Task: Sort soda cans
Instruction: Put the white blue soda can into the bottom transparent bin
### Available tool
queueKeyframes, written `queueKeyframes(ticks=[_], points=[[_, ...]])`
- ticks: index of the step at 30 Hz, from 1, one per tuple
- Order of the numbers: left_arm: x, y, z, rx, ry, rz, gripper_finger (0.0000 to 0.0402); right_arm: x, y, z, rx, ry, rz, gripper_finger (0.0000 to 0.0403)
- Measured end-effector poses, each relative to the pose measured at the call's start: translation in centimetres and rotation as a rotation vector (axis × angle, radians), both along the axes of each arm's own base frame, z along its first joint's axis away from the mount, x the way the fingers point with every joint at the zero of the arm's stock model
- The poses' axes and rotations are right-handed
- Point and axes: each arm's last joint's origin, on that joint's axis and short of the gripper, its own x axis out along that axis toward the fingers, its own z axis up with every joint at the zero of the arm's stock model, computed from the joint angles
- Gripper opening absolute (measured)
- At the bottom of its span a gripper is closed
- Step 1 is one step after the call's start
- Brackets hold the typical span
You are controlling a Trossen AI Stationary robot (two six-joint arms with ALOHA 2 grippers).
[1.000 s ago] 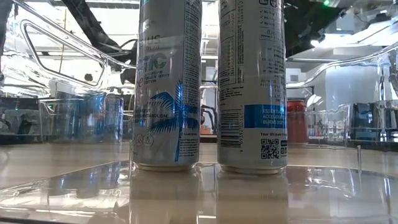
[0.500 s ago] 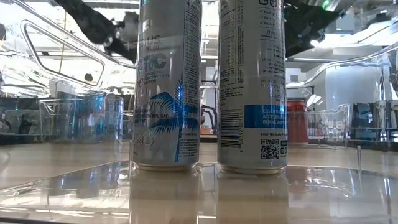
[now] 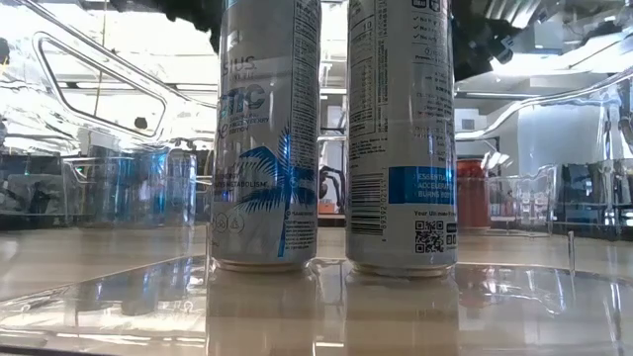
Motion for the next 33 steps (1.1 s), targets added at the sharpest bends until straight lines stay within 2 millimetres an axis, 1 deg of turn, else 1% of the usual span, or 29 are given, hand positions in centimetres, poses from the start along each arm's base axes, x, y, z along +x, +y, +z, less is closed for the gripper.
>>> queueKeyframes(ticks=[6,13,18,21,29,33], points=[[-0.7,-3.3,1.2,-0.054,-0.064,-0.129,0.0239,-0.1,0.8,0.0,0.001,-0.006,0.036,0.0368],[-0.2,-7.1,1.1,-0.109,-0.063,-0.286,0.0239,-0.2,1.8,0.0,0.004,-0.009,0.076,0.0368],[0.1,-10.3,0.9,-0.075,-0.068,-0.32,0.0239,-0.4,2.3,0.0,0.014,-0.009,0.094,0.0368],[-0.1,-12.1,1.0,-0.08,-0.083,-0.352,0.0239,-0.8,2.6,0.2,0.032,-0.028,0.101,0.0368],[-0.6,-16.8,0.6,-0.084,-0.1,-0.395,0.024,-1.8,3.2,1.3,0.067,-0.108,0.127,0.0368],[-0.1,-19.2,0.1,-0.098,-0.133,-0.427,0.024,-2.6,3.2,2.0,0.074,-0.137,0.146,0.0368]])
